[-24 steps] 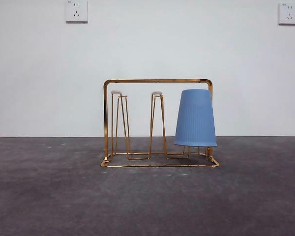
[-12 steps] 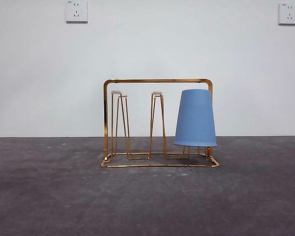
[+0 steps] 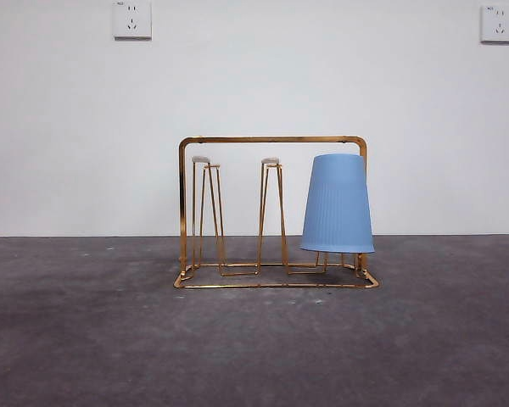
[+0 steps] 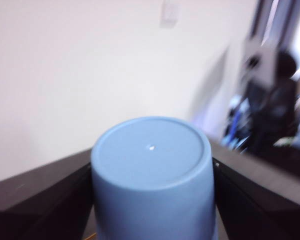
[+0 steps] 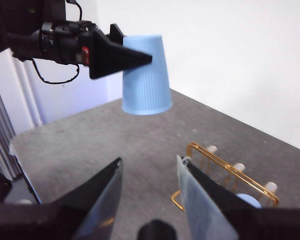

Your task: Pick up cup 1,put cup 1 in the cup rack,pick up cup 2,put cup 2 in the cup rack

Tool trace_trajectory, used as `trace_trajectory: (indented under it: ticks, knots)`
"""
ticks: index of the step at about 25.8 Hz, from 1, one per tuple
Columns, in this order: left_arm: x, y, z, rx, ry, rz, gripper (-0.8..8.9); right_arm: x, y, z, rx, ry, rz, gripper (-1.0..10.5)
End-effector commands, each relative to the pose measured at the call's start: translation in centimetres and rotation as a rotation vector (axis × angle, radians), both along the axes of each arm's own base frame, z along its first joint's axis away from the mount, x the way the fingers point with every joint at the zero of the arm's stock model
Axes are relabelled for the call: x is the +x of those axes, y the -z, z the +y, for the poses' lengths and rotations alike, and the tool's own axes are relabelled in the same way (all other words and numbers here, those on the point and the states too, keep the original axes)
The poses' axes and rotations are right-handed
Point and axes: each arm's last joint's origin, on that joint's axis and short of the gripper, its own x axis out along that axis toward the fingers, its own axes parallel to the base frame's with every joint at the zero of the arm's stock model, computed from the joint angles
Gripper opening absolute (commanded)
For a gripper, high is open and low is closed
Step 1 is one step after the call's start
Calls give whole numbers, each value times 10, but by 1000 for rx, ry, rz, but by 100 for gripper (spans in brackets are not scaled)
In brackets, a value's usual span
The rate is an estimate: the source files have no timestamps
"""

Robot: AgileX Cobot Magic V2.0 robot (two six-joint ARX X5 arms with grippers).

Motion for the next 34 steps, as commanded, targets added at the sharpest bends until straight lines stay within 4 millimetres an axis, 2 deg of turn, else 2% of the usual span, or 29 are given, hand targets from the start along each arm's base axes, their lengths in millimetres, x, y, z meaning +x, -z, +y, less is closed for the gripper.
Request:
trace_trajectory:
  ticks: [1,4,11,15,20,30,34]
  knots:
    - [6,8,-3,80,-30,-28,-8,1,2,0,-24,10,-9,187]
    - [15,24,-7,98,-72,-6,-8,1,4,0,-38,14,0,187]
    - [30,78,-17,59,-104,6,-8,0,6,0,-61,13,16,187]
    - [37,101,-21,66,-136,9,-8,0,7,-1,-68,13,22,187]
    - [50,119,-23,99,-164,30,-8,0,9,-1,-79,12,32,187]
    - [83,157,-43,147,-178,81,-8,-1,13,-2,-114,29,70,187]
    - [91,163,-44,144,-190,78,-8,-1,14,-2,-119,29,75,187]
